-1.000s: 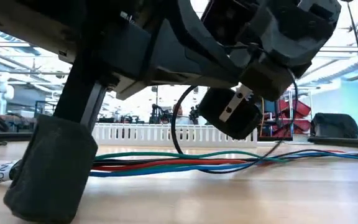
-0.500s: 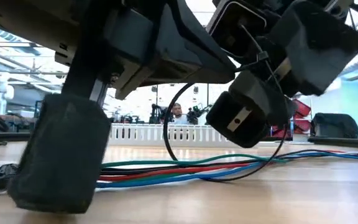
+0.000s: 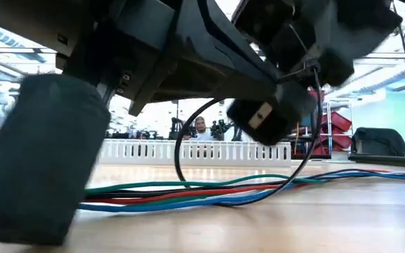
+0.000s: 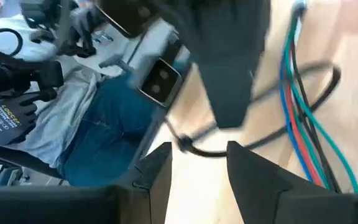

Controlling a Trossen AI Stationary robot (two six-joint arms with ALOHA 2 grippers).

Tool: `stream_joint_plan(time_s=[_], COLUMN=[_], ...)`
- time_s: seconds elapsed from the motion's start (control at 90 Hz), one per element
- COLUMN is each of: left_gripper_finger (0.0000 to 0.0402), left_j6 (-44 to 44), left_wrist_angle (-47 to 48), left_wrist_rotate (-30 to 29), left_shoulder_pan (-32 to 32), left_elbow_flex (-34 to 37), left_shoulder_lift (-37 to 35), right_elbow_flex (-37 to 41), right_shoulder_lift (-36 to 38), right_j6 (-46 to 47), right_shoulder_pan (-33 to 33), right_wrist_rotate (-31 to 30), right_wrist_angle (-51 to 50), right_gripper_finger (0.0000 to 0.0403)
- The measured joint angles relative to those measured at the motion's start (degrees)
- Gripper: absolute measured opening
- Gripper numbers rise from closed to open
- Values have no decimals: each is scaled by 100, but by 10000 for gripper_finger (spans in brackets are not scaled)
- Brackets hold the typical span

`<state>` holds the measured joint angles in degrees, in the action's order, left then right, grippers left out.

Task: Ziptie cables
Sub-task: Assemble the cable wires with the together using a zip tie

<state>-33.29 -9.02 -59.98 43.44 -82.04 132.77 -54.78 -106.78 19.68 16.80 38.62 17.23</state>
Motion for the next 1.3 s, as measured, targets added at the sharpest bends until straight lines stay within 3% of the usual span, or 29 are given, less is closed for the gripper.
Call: stream_joint_plan(time_s=[0.256, 0.722, 1.144, 1.3], left_gripper_finger=[0, 0, 0, 0], left_j6=[51, 17, 4, 411], left_wrist_angle=[69, 44, -192, 66], left_wrist_rotate=[-3, 6, -49, 24], left_shoulder_pan=[0, -24, -24, -29], left_elbow_flex=[-2, 0, 13, 9], left_shoulder_lift=[-1, 0, 0, -4], right_elbow_flex=[0, 0, 0, 0], right_shoulder_lift=[166, 161, 159, 159], right_j6=[-376, -723, -1314, -1487], right_shoulder_pan=[235, 352, 352, 363], right_wrist_rotate=[-595, -790, -1367, -1597], right_wrist_angle=[-23, 6, -115, -47], right_gripper_finger=[120, 6, 0, 0])
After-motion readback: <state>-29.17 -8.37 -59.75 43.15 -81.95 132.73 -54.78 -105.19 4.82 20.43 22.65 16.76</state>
